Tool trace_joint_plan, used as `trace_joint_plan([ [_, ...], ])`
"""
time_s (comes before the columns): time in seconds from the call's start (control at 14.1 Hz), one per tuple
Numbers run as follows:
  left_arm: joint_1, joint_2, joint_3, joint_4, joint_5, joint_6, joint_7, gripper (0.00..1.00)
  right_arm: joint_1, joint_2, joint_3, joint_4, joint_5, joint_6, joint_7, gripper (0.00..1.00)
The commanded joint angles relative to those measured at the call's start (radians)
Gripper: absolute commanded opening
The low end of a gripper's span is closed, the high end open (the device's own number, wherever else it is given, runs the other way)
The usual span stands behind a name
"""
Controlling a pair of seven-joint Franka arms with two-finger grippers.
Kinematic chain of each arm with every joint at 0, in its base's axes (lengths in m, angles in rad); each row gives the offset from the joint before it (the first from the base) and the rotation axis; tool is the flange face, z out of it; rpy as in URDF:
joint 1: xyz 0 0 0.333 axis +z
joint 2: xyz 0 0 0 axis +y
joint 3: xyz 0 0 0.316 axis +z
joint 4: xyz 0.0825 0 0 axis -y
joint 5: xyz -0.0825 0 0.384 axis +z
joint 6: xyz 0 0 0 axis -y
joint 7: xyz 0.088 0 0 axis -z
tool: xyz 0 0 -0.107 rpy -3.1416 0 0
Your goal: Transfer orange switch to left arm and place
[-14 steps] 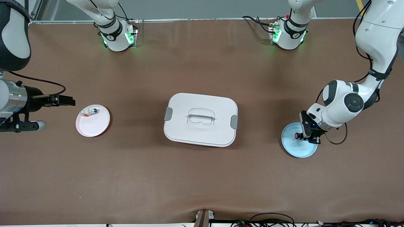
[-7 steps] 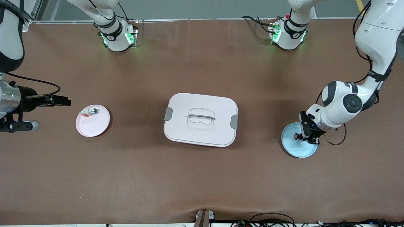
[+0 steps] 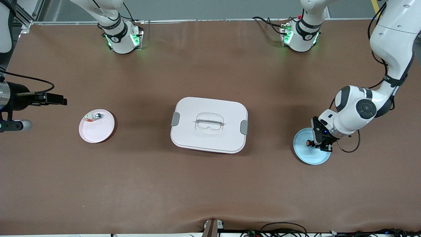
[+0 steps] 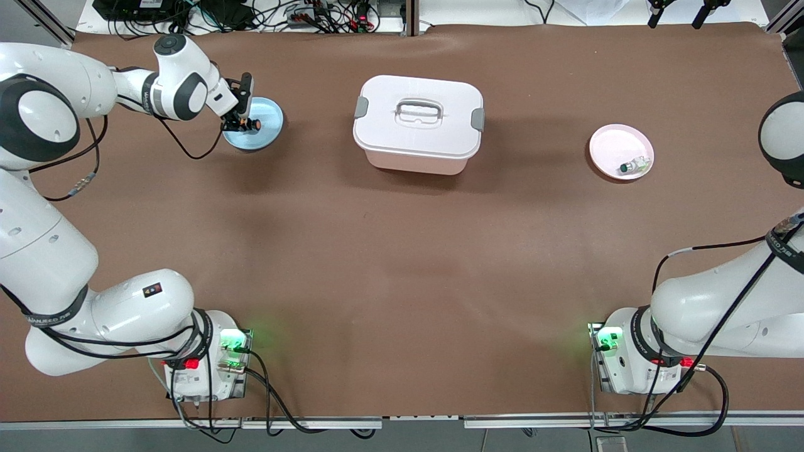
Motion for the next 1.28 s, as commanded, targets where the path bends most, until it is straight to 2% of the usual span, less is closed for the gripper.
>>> trace_joint_plan([
  [0.0, 0.003, 0.029, -0.002, 0.027, 0.031, 0.010, -0.007, 1.00, -0.019, -0.014, 0.015, -0.018, 0.004, 0.008, -0.005, 1.00],
  [0.36, 0.006, 0.013, -0.004, 0.032, 0.029, 0.007, -0.056, 1.00, -0.032, -0.024, 0.015, -0.020, 0.007, 0.005, -0.002, 1.00],
  [0.64, 0.007, -0.036, -0.010, 0.042, 0.011, -0.038, -0.148, 1.00, -0.032, -0.028, 0.015, -0.020, 0.007, 0.007, -0.002, 1.00],
  [0.78, 0.006, -0.056, -0.021, 0.093, 0.011, -0.147, -0.214, 1.00, -0.038, -0.028, 0.015, -0.020, 0.007, 0.005, -0.005, 1.00],
  [0.99, 0.009, -0.071, -0.073, 0.212, -0.020, -0.348, -0.280, 1.00, -0.034, -0.029, 0.018, -0.020, 0.007, 0.007, -0.005, 1.00],
  [1.21, 0.007, -0.098, -0.096, 0.313, -0.067, -0.482, -0.357, 1.00, -0.012, -0.041, 0.012, -0.026, 0.007, 0.007, -0.005, 1.00],
])
